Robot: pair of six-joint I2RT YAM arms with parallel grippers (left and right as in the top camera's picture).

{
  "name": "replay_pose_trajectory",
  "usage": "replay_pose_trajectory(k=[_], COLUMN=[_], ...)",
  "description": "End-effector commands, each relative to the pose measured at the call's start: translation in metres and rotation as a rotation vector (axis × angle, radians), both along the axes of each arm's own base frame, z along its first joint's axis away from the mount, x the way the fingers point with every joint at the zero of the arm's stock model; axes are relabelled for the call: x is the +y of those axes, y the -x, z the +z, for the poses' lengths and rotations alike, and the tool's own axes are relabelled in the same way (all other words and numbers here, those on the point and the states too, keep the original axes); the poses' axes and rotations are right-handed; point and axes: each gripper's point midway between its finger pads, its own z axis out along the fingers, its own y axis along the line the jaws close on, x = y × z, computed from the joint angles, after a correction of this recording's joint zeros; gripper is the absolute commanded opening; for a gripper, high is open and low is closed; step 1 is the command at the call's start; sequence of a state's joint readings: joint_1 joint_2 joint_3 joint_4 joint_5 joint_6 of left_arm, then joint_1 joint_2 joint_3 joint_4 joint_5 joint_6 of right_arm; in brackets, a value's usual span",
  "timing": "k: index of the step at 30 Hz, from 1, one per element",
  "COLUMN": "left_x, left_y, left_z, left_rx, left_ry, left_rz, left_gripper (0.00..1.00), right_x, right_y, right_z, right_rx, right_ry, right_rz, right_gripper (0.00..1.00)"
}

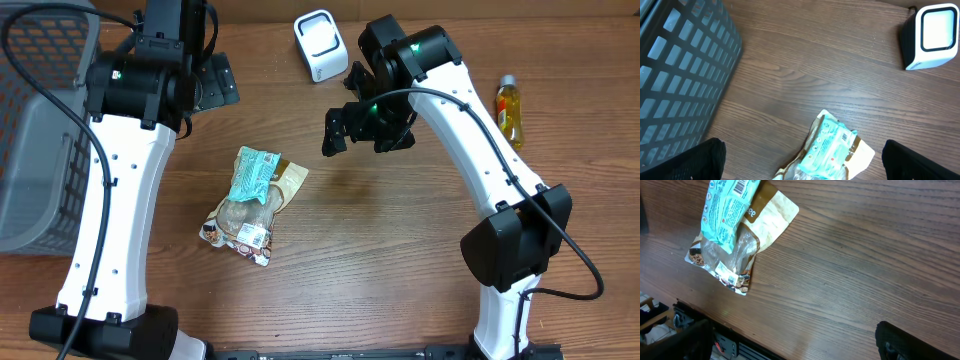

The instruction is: Scan the item barcode

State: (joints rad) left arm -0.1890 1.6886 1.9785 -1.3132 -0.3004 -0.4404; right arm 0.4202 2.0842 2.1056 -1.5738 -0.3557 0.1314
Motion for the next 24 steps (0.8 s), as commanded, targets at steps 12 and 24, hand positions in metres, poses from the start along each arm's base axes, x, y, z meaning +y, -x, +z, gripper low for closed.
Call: replay_pose_trajectory(k=[12, 24], left_x=[0.002, 0.073], left_y=[0.003, 0.054], left_z=[0.016, 0.063], left_rx=[-0.041, -0.125], left_ry=[-0.012, -0.138], left_rz=[-0.005, 0.228], left_gripper=[0.99, 1.00], right_x=[0.001, 0.001], right_y=[-0.001, -0.001], right_z=[0.022, 0.022], right_rx=[-0.057, -0.057], right_ry=[-0.031, -0.031], right_rz=[-0.002, -0.002], right_gripper=[1.00, 1.00])
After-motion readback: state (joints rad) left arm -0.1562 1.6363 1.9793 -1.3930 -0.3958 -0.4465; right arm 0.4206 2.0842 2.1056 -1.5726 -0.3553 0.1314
